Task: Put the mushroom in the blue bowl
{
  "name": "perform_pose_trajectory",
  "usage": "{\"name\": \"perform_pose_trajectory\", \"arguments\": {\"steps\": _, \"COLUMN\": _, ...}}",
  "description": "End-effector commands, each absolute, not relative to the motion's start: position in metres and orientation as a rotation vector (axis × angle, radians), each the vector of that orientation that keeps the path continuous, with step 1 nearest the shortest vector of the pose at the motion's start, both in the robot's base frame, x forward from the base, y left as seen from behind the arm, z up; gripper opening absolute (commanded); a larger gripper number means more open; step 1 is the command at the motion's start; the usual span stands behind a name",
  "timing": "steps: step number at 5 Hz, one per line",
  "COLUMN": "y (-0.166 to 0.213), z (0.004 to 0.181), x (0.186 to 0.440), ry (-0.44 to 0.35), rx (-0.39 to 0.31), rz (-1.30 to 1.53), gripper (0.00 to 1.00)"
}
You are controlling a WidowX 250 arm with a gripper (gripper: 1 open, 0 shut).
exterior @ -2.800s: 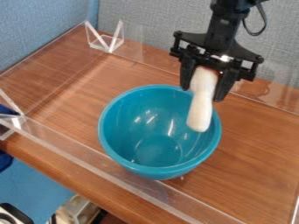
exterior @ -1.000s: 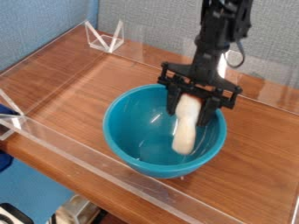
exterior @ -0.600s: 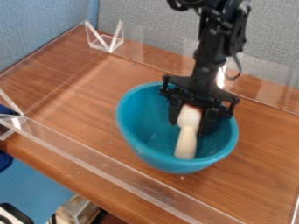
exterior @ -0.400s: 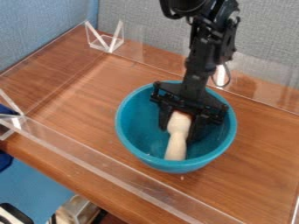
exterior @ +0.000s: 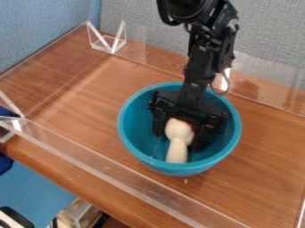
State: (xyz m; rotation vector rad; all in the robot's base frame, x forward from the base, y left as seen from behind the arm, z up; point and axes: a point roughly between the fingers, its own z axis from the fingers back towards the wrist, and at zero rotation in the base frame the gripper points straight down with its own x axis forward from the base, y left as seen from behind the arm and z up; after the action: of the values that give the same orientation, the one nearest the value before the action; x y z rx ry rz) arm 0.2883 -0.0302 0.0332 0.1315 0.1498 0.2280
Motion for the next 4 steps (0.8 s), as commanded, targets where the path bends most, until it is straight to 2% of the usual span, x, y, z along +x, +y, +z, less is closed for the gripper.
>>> {"name": "perform_pose_trajectory", "arguments": {"steps": 1, "y": -0.0248, "z": 0.0516, "x": 0.2903, "ry": 0.093, "rx": 0.113, "rz": 0.260, "gripper": 1.00}}
{"name": "perform_pose_trajectory", "arguments": {"steps": 4, "y": -0.0162, "z": 0.0581, "x": 0.2833, "ry": 0.077, "rx": 0.112, "rz": 0.309, "gripper": 1.00}}
